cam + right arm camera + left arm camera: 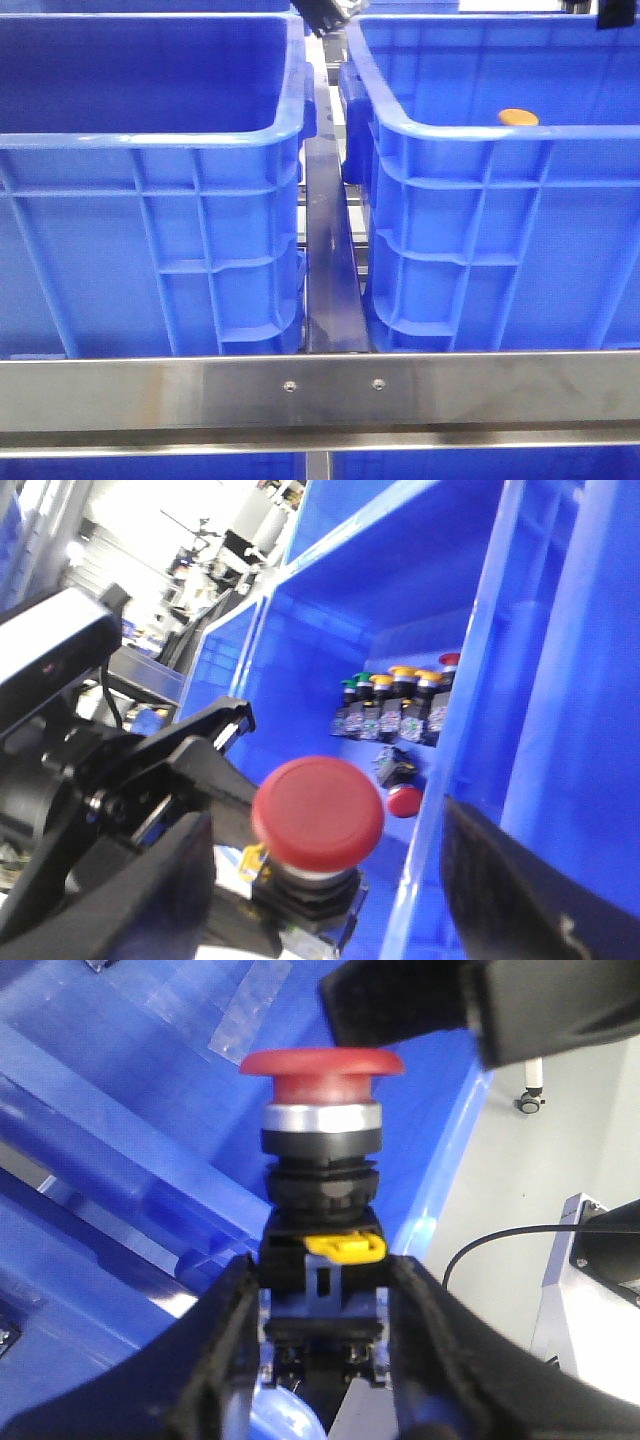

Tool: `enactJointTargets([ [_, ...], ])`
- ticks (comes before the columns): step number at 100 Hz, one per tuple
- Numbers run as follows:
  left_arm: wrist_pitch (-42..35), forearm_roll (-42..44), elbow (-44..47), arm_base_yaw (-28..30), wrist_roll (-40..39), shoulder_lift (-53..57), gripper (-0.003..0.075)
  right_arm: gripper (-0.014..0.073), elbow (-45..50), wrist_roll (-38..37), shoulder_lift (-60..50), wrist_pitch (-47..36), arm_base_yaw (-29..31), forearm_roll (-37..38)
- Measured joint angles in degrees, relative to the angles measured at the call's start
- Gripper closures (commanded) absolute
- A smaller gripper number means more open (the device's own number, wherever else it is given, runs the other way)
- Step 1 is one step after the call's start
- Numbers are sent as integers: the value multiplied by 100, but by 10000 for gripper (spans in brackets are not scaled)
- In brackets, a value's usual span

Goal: Pick red and yellow buttons and place in box

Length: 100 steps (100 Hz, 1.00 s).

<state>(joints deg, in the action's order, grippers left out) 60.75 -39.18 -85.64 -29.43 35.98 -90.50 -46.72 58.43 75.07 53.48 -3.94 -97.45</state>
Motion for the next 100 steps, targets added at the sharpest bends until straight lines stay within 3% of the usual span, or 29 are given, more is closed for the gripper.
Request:
enactJointTargets([
  [37,0,0,0,0,0,0,567,89,-4,1,177,-111,-359,-330],
  [100,0,0,0,0,0,0,567,89,-4,1,211,-262,-426,-432],
])
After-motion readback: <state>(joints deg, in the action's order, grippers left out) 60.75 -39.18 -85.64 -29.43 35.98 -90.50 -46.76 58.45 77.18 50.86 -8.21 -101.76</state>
